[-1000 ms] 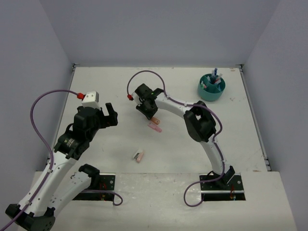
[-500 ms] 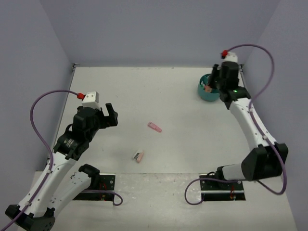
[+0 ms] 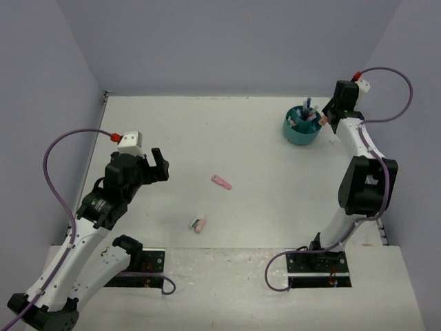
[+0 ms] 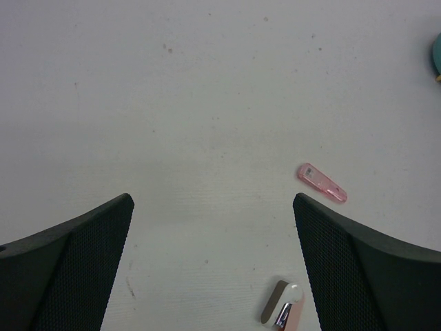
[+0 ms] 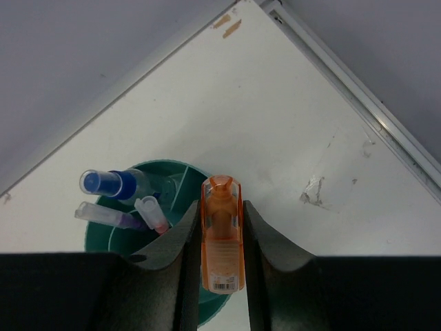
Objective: Sort the stationery into containers
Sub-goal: Place the stationery in the storage box.
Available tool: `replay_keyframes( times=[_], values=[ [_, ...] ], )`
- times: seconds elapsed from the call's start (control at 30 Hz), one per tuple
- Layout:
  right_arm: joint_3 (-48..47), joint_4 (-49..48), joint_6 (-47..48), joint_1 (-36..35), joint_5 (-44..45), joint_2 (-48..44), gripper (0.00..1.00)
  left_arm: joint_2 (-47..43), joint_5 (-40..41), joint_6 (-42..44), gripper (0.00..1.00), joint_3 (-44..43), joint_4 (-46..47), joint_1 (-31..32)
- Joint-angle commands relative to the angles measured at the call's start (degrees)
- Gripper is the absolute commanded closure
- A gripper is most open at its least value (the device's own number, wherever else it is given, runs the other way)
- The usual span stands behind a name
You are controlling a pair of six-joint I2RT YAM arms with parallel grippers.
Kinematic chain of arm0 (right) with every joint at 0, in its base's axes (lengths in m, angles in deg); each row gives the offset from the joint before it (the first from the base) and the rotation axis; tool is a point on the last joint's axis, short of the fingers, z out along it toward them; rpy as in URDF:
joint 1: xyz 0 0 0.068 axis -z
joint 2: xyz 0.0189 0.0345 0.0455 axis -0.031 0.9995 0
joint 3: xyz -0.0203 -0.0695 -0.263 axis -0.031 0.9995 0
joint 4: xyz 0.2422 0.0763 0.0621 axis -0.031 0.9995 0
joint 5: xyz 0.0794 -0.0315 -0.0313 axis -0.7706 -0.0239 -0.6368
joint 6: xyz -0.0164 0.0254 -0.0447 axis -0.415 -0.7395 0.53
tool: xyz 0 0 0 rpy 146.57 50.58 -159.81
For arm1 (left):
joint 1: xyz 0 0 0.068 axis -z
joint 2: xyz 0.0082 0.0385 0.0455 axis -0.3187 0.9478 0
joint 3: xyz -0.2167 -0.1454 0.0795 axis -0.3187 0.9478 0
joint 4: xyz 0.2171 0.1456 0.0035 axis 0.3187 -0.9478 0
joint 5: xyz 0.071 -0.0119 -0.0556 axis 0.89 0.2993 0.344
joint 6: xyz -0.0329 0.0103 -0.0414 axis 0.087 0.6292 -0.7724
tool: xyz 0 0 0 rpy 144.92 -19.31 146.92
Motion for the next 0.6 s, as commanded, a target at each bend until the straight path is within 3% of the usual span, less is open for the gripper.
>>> replay_keyframes(
  times=[0.0,0.37,0.57],
  values=[
    [-10.18,2.53,0.77,0.62,-0.54,5.15,1.0,0.28,-0.46,1.26,0.0,0.22,2.72,-0.34],
    [-15.63,5.99,2.02,0.63,-5.3,12.78,0.93,0.77,-0.39,1.35,0.0,0.14,2.67,-0.34],
    [-14.1,5.33,3.29,0.63,-6.22,11.98,0.75,0.68,-0.47,1.44,0.0,0.18,2.71,-0.34]
  ],
)
